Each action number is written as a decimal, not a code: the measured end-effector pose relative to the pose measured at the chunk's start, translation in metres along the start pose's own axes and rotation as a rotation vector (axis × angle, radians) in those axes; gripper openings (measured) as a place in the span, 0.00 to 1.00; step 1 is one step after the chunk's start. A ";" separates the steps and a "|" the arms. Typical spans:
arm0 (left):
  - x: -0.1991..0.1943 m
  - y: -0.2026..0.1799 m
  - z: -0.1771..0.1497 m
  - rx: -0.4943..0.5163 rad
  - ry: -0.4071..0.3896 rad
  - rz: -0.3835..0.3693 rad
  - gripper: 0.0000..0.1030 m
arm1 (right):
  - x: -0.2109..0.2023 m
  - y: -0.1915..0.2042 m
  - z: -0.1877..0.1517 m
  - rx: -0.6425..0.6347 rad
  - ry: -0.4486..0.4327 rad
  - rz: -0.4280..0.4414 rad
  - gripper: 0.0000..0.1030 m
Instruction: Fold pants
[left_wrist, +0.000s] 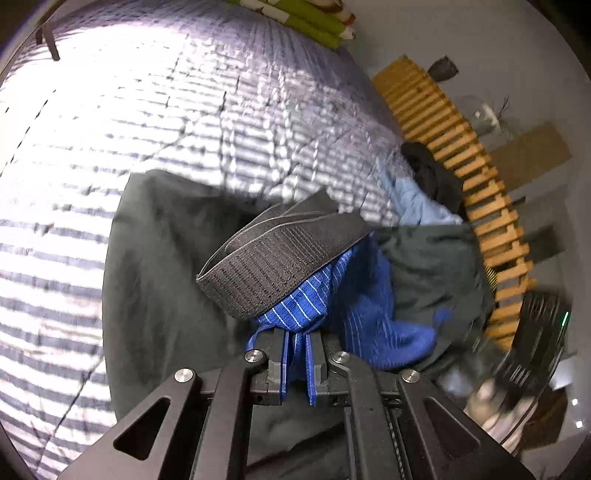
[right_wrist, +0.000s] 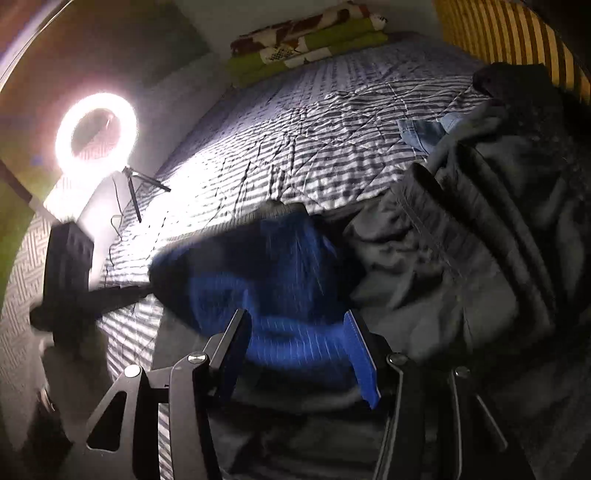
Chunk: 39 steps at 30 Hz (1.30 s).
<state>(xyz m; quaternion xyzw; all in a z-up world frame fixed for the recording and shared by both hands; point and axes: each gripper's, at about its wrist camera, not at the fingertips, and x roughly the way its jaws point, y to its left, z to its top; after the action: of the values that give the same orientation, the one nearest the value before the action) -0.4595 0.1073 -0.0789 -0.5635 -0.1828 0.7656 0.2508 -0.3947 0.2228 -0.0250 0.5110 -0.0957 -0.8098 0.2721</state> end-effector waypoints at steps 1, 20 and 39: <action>0.002 0.002 -0.003 -0.004 0.007 -0.001 0.07 | 0.006 0.002 0.009 -0.008 0.013 0.023 0.48; 0.016 0.021 0.000 -0.008 -0.056 0.025 0.05 | 0.106 0.037 0.058 -0.137 0.126 -0.038 0.37; -0.240 0.253 -0.095 -0.346 -0.289 0.304 0.05 | -0.051 -0.018 -0.040 0.050 -0.098 -0.154 0.37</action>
<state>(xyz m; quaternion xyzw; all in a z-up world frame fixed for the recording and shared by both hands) -0.3564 -0.2388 -0.0647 -0.5037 -0.2579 0.8245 0.0043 -0.3492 0.2703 -0.0114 0.4833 -0.0892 -0.8497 0.1911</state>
